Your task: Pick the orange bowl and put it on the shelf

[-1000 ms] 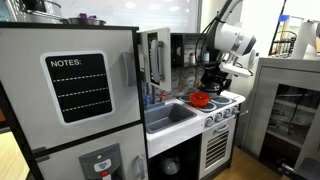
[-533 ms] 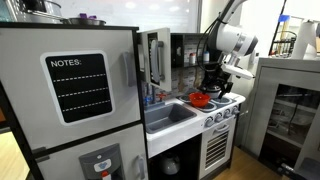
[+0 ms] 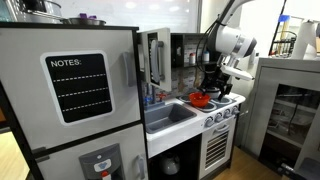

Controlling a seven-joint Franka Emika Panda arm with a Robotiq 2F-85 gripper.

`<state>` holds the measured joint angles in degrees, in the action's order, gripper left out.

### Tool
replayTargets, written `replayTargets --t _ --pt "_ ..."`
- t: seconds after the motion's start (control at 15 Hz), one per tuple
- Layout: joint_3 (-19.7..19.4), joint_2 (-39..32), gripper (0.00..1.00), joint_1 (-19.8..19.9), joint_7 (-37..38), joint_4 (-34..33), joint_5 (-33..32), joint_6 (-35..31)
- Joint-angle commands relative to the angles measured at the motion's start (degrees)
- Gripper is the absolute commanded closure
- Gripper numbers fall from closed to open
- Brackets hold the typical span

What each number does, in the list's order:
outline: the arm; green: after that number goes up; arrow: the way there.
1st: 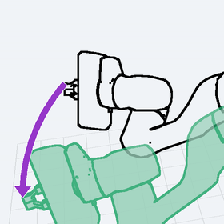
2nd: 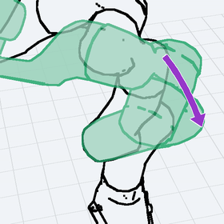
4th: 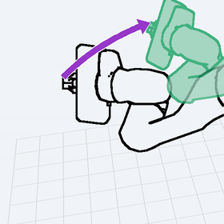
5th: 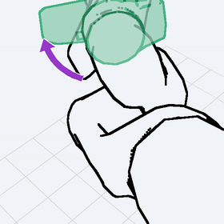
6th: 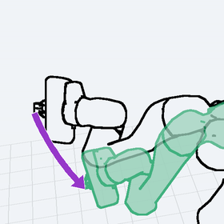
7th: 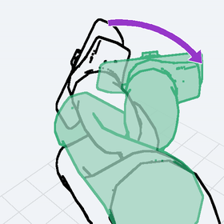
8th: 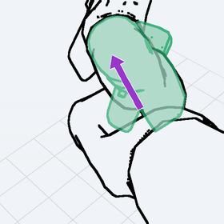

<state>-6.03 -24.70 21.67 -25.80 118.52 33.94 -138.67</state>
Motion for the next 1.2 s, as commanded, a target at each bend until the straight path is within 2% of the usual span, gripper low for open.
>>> replayTargets --t 0.0,0.07,0.27,0.73,0.87,1.13 --pt "1.0 -0.5 0.25 0.9 -0.4 -1.2 -0.7 1.1" --pt "1.0 -0.5 0.28 0.8 -0.4 -1.1 -0.9 1.1" --pt "1.1 -0.5 0.47 0.8 -0.4 -1.1 -0.9 1.0" --pt "1.2 -0.5 0.97 0.9 -0.5 -1.0 -0.7 1.0" --pt "1.2 -0.5 1.00 0.9 -0.5 -1.1 -0.7 1.0" --pt "1.2 -0.5 0.98 1.0 -0.6 -1.1 -0.7 1.1"
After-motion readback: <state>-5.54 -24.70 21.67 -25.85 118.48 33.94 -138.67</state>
